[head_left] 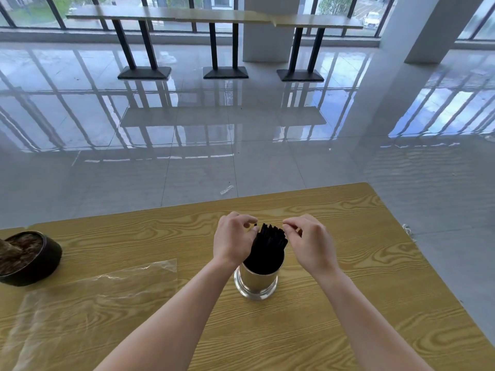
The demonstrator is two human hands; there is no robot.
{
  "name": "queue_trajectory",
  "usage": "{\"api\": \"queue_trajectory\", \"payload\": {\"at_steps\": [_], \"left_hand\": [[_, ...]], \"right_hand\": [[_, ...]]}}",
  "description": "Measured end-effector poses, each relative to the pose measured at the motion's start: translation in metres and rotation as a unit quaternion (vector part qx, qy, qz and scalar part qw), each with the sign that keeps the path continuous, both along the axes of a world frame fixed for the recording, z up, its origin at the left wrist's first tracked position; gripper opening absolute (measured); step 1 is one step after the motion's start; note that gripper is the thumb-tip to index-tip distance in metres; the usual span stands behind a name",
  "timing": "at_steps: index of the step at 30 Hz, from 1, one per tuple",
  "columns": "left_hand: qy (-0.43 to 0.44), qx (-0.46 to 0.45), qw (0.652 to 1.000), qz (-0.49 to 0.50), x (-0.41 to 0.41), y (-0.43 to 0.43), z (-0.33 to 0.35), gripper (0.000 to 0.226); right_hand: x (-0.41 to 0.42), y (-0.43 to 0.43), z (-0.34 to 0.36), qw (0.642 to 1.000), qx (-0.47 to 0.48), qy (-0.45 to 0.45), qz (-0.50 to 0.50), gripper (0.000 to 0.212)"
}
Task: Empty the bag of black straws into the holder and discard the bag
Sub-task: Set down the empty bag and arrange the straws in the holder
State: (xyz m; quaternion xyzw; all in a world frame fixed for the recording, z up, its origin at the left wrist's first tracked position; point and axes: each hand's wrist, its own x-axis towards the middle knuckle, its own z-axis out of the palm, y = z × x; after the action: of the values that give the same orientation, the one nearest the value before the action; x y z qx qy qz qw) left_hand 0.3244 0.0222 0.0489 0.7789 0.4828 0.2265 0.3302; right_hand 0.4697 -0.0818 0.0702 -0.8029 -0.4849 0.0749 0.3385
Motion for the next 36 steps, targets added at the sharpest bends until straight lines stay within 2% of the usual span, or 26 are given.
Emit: {"api": "queue_trajectory", "payload": {"at_steps": [4, 10, 17, 25, 29, 36], "left_hand": [[-0.009, 0.006, 1.000, 0.010, 0.001, 0.001, -0.001, 0.013], [-0.027, -0.006, 0.999, 0.022, -0.002, 0.001, -0.003, 0.011], [-0.030, -0.014, 0.999, 0.017, -0.005, -0.002, -0.003, 0.014], [-0.078, -0.062, 0.994, 0.038, -0.009, -0.005, 0.005, 0.012], [-0.130, -0.094, 0.986, 0.051, -0.011, -0.005, 0.016, 0.006], [-0.252, -0.098, 0.961, 0.053, -0.015, -0.005, 0.048, 0.010]], "right_hand": [[0.000, 0.017, -0.002, 0.999, -0.043, 0.017, 0.022, 0.023], [-0.003, 0.033, -0.007, 0.994, -0.109, 0.001, 0.030, 0.024], [-0.005, 0.037, -0.008, 0.994, -0.106, -0.001, 0.017, 0.016], [-0.001, 0.036, 0.005, 0.998, -0.017, 0.058, 0.004, 0.011], [-0.002, 0.033, 0.019, 0.995, 0.035, 0.087, 0.011, 0.010], [-0.012, 0.032, 0.058, 0.986, 0.109, 0.117, 0.042, 0.008]]}}
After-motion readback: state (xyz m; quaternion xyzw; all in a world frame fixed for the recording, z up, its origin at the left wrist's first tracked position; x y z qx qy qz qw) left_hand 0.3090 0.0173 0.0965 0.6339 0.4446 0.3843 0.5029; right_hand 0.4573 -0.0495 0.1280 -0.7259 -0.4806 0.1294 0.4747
